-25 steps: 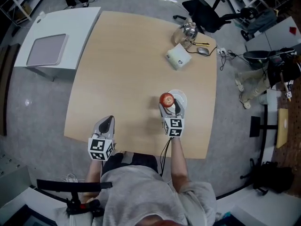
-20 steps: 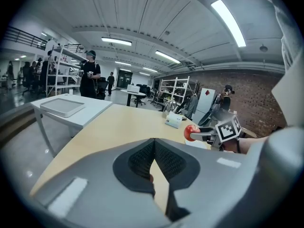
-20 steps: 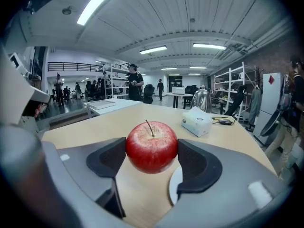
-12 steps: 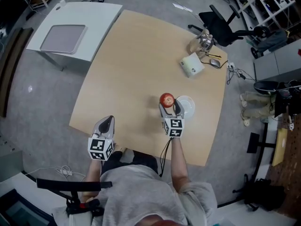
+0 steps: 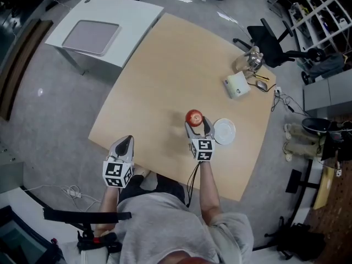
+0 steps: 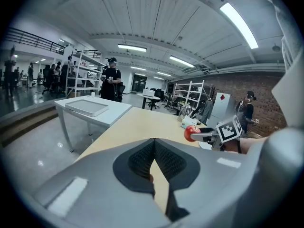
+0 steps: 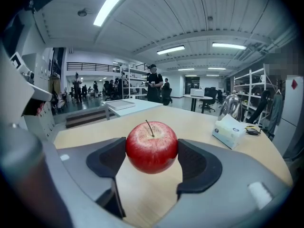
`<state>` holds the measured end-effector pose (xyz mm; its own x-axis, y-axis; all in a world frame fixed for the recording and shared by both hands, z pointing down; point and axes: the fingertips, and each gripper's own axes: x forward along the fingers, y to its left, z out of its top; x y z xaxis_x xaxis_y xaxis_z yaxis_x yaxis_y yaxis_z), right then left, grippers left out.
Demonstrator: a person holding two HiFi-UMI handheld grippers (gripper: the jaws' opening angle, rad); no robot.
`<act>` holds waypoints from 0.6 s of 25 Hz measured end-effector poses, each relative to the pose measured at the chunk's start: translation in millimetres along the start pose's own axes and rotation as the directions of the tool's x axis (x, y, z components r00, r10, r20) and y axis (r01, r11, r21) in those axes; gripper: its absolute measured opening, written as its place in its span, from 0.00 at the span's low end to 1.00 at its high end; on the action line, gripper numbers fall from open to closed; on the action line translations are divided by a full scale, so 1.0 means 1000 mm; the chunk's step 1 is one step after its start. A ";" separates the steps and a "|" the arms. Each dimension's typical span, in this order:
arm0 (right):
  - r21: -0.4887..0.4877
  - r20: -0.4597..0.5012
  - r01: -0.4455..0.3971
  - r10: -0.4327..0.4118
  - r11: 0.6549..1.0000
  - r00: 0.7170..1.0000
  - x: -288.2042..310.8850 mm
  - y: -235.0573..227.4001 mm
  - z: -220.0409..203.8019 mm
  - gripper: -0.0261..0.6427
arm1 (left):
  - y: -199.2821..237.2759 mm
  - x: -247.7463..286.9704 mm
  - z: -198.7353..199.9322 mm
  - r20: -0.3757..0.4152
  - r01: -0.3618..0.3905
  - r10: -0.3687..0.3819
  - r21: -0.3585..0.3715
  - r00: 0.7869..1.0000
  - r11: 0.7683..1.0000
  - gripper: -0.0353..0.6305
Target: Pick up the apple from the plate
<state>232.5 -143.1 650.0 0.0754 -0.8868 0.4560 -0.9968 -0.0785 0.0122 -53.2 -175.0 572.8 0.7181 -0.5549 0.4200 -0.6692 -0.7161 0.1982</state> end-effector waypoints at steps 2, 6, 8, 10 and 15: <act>-0.008 -0.001 -0.017 0.017 1.000 1.000 0.004 0.009 0.002 0.56 | 0.007 -0.006 -0.002 0.003 -0.016 0.016 -0.008 1.000 1.000 0.08; -0.031 -0.006 -0.059 0.059 0.998 0.998 0.014 0.030 0.006 0.56 | 0.020 -0.017 -0.005 0.008 -0.047 0.047 -0.025 0.999 0.999 0.08; -0.040 -0.011 -0.078 0.077 0.996 0.997 0.018 0.039 0.007 0.56 | 0.025 -0.023 -0.006 0.011 -0.063 0.063 -0.034 0.998 0.997 0.08; -0.049 -0.014 -0.099 0.098 0.994 0.995 0.023 0.049 0.008 0.56 | 0.031 -0.028 -0.009 0.012 -0.081 0.081 -0.042 0.997 0.996 0.08; -0.076 -0.017 -0.150 0.149 0.986 0.989 0.032 0.076 0.014 0.56 | 0.044 -0.046 -0.015 0.011 -0.120 0.121 -0.066 0.993 0.991 0.08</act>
<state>159.3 -183.4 653.2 -0.0744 -0.8807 0.4678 -0.9959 0.0900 0.0110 -118.7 -174.9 575.7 0.6338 -0.6422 0.4313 -0.7619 -0.6145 0.2047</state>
